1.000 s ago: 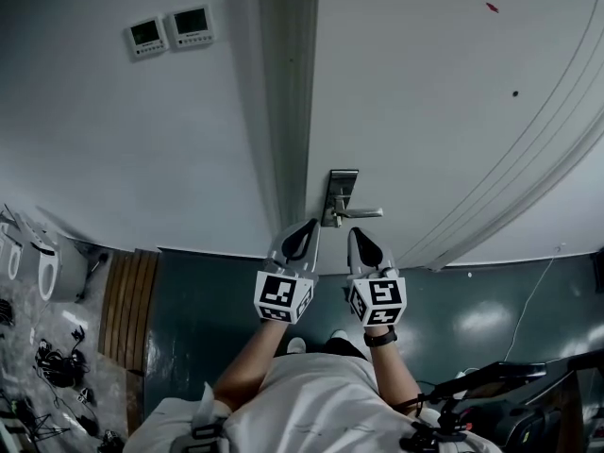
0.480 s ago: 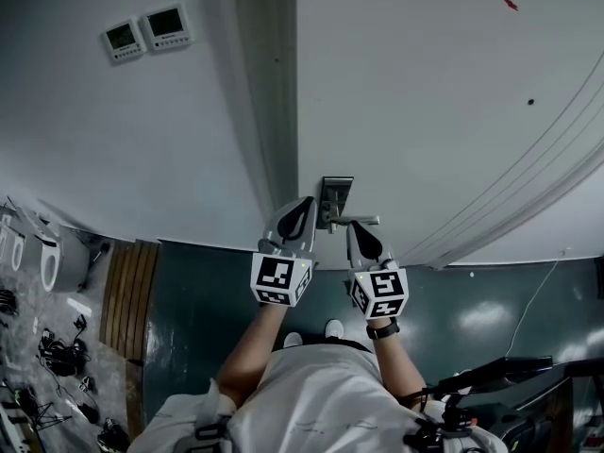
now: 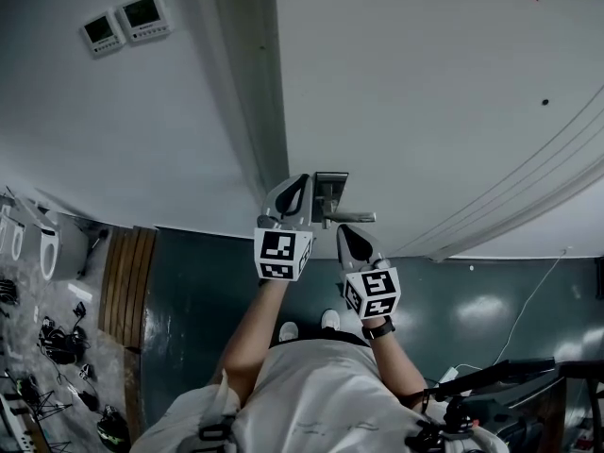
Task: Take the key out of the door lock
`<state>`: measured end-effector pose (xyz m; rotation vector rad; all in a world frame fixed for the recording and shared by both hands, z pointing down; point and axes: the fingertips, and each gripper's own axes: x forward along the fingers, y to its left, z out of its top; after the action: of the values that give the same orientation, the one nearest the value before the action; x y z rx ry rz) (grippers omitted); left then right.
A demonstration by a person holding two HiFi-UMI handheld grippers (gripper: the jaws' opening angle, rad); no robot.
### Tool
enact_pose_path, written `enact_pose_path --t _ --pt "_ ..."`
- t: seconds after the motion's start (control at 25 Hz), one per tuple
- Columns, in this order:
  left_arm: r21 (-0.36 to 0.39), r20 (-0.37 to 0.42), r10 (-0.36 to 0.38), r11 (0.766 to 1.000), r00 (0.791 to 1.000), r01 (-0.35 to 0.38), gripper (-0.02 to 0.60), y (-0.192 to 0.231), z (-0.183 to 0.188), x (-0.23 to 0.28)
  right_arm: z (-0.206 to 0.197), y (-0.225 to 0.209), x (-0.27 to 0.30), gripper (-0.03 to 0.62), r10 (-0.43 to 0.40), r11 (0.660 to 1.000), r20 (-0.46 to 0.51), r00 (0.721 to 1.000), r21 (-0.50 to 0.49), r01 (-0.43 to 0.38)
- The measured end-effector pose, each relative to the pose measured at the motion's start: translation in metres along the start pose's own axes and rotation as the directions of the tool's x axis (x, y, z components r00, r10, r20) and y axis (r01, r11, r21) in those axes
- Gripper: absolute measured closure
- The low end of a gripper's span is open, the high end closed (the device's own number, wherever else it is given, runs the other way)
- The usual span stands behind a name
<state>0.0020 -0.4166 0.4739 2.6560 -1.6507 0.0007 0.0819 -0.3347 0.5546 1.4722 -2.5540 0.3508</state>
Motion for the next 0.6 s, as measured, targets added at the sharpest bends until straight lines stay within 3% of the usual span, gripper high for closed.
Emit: enact_pose_path --t 0.24,0.6 --pt "-0.013 -0.037 0.057 0.998 0.998 -0.057 0.581 0.019 -0.015 0.015 -0.027 -0.005 0.008 0.595 0.022 0.999 -0.063 0.998 0.050 -0.018" --pt "-0.007 -0.044 0.075 0.997 0.996 -0.076 0.581 0.022 -0.018 0.019 -0.073 -0.011 0.018 0.594 0.061 0.982 -0.142 0.988 0.188 -0.034"
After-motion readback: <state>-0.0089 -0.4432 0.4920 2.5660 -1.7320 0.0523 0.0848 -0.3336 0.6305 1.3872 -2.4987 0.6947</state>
